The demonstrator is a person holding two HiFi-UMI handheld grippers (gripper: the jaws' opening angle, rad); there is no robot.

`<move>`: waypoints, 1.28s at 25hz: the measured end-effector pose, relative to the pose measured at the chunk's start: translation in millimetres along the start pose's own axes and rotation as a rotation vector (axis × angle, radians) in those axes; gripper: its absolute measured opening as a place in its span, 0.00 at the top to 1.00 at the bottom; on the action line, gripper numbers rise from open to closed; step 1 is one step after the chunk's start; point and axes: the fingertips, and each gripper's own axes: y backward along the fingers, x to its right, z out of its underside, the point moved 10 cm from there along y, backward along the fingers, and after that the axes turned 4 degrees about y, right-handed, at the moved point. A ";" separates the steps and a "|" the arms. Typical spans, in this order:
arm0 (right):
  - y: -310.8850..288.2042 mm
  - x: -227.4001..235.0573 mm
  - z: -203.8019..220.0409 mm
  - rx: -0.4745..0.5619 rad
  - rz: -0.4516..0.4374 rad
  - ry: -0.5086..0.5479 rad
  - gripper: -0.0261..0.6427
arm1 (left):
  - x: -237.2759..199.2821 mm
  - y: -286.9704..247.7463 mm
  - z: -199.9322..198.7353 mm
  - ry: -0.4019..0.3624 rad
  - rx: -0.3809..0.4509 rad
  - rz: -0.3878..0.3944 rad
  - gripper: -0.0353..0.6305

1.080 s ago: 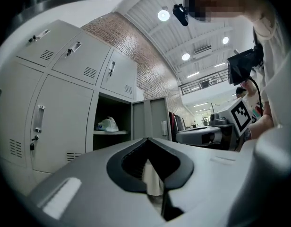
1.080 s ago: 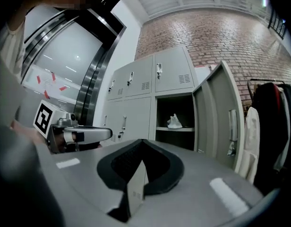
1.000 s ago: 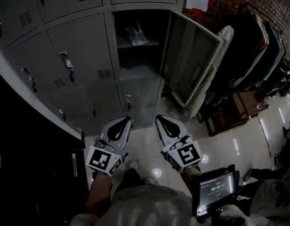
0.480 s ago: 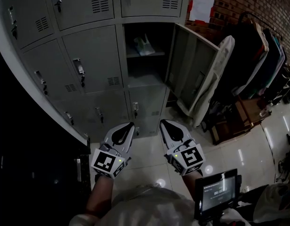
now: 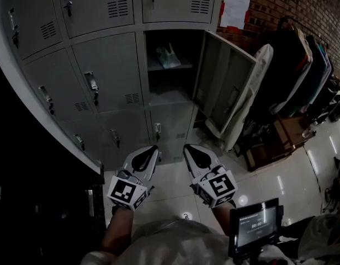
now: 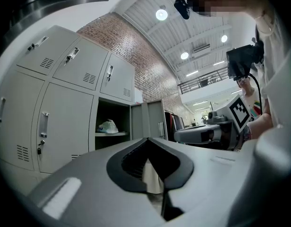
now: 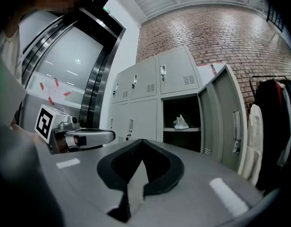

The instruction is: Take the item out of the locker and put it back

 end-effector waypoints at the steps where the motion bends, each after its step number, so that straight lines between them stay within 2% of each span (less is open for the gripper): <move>1: -1.1 0.0 0.4 -0.003 -0.001 0.001 0.96 | -0.7 -0.4 0.2 -0.001 0.001 0.000 0.94; 11: -5.0 -0.8 2.0 -0.022 -0.005 0.004 0.96 | -1.2 -3.7 0.5 -0.003 -0.004 0.018 0.94; 32: -9.2 0.0 1.4 -0.010 -0.009 0.010 0.96 | -5.6 -3.2 0.3 -0.003 0.006 0.000 0.94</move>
